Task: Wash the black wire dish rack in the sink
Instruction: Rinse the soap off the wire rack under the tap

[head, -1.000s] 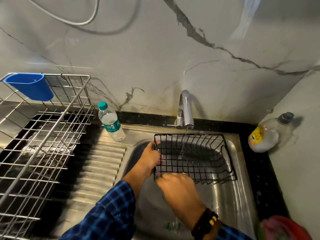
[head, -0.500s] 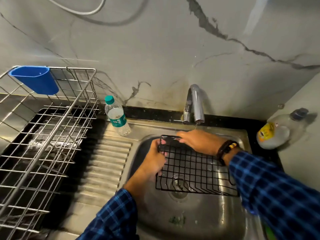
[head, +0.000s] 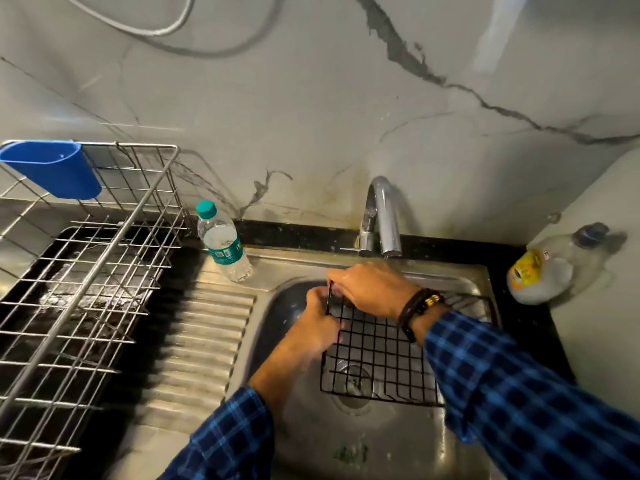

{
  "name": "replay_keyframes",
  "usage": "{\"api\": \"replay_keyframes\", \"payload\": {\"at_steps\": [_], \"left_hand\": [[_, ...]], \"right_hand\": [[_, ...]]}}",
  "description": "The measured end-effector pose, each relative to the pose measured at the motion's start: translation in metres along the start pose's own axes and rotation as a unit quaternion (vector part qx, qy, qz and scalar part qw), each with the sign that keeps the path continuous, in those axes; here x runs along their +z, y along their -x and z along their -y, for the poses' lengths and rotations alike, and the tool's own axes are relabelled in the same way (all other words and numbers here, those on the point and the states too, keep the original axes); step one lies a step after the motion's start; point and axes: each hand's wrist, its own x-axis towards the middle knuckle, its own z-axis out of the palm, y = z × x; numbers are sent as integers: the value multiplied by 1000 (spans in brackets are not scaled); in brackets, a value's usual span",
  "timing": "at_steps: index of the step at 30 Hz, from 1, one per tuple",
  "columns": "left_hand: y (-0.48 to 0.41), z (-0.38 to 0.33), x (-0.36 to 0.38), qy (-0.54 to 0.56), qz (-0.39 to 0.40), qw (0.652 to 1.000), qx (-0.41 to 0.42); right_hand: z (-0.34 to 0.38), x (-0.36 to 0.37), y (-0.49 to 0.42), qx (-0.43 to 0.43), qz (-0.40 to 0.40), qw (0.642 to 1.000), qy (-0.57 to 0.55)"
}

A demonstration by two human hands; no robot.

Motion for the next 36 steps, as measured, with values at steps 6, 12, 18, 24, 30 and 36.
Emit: {"api": "replay_keyframes", "payload": {"at_steps": [6,12,18,24,30,36], "left_hand": [[4,-7,1,-364,-111,911,161],[-3,-19,-6,-407,-90,898,138],[-8,-1,-17,-348,-110,924,116],[-9,-4,-11,-321,-101,931,143],[-11,-24,-11,-465,-71,859,204],[-7,-41,-32,-381,85,900,195]], "right_hand": [[-10,5,9,49,59,996,-37],[-22,10,11,63,-81,985,-140],[-32,0,22,137,-145,958,-208],[-18,25,31,83,-96,992,28],[-14,24,30,86,-49,995,-31],[-19,17,42,51,-11,991,-121]]}}
